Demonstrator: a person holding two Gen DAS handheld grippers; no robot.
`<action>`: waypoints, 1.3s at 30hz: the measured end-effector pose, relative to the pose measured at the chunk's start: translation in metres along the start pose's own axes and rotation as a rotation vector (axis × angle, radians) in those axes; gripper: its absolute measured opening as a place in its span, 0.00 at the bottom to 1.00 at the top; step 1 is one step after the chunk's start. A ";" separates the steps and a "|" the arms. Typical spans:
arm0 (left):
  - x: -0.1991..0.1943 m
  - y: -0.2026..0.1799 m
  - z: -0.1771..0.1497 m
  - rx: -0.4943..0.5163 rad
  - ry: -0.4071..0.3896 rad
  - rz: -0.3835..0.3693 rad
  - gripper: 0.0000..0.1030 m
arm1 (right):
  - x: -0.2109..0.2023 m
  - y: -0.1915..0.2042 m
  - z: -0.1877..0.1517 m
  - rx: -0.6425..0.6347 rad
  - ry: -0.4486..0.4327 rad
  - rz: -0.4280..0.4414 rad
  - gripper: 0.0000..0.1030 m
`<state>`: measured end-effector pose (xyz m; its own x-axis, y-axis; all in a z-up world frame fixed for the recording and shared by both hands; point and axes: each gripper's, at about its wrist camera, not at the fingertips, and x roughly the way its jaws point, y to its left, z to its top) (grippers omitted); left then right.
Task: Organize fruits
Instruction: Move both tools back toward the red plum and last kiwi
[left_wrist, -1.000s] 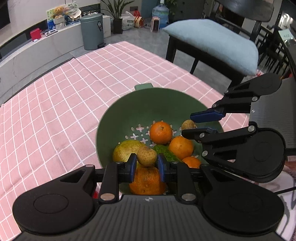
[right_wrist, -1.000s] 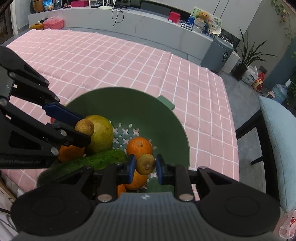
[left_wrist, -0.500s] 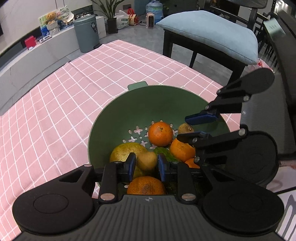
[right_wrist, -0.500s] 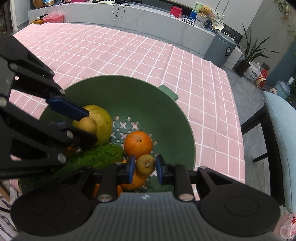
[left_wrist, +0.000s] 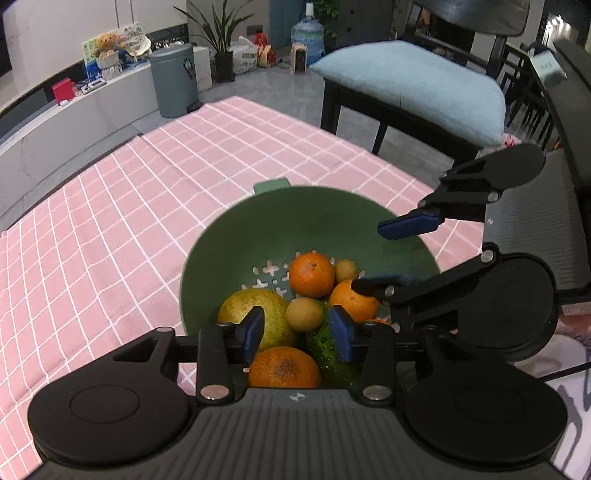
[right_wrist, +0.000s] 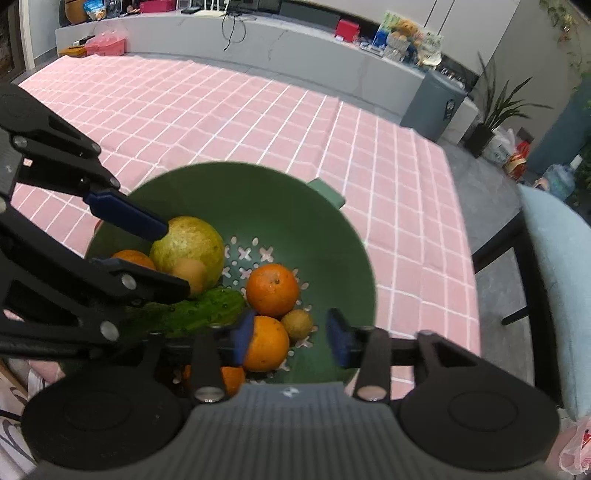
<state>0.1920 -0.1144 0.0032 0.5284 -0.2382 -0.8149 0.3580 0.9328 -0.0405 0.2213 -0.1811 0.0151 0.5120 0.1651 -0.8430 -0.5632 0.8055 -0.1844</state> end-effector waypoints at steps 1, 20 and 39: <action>-0.004 0.001 0.000 -0.010 -0.012 -0.001 0.54 | -0.003 0.000 0.000 0.003 -0.006 0.001 0.46; -0.063 0.034 -0.018 -0.133 -0.123 0.047 0.57 | -0.049 0.042 0.024 -0.064 -0.162 0.032 0.61; -0.070 0.085 -0.074 -0.188 -0.083 0.084 0.57 | -0.032 0.101 0.060 -0.306 -0.177 0.137 0.48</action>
<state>0.1283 0.0021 0.0142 0.6146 -0.1714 -0.7700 0.1641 0.9825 -0.0877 0.1871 -0.0703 0.0538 0.5073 0.3768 -0.7750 -0.7883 0.5662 -0.2407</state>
